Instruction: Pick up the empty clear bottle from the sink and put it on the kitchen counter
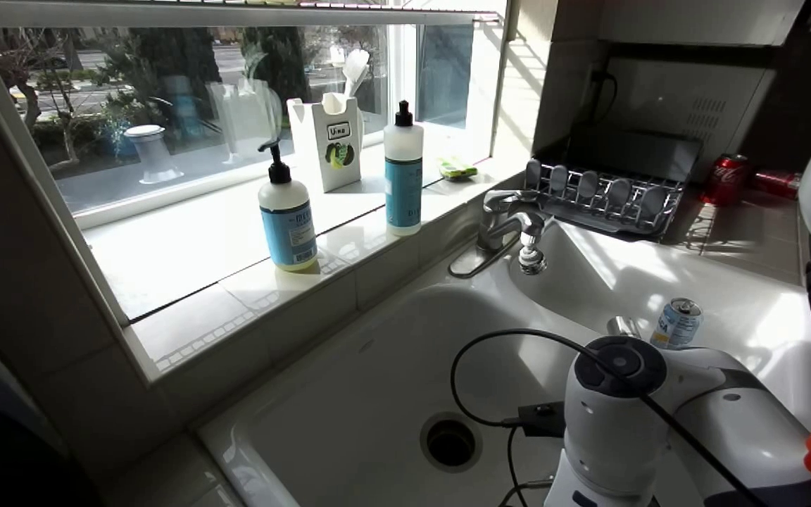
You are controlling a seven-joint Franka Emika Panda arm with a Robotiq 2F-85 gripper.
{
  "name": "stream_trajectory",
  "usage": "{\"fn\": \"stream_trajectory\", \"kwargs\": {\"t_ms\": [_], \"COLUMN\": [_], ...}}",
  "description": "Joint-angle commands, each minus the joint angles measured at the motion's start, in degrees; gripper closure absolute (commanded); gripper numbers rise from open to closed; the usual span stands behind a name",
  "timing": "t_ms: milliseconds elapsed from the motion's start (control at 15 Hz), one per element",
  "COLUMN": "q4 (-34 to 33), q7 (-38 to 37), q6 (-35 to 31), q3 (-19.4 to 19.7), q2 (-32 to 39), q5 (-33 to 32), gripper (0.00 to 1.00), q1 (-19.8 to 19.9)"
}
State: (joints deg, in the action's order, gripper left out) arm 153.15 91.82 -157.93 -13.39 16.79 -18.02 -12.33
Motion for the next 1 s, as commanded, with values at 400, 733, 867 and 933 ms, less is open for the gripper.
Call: {"fn": "stream_trajectory", "kwargs": {"t_ms": [400, 733, 867, 933], "q4": [2.43, 2.73, 3.59, 4.21], "q7": [10.57, 14.55, 13.81, 13.32], "q6": [-16.46, -25.62, -29.43, -31.24], "q3": [-19.37, -41.00, -48.25, -51.87], "q2": [0.81, 6.33, 9.42, 11.65], "q5": [22.59, 32.55, 31.73, 30.65], "gripper": [0.94, 0.96, 0.96, 0.96], "q1": [20.00, 40.77, 49.05, 53.46]}}
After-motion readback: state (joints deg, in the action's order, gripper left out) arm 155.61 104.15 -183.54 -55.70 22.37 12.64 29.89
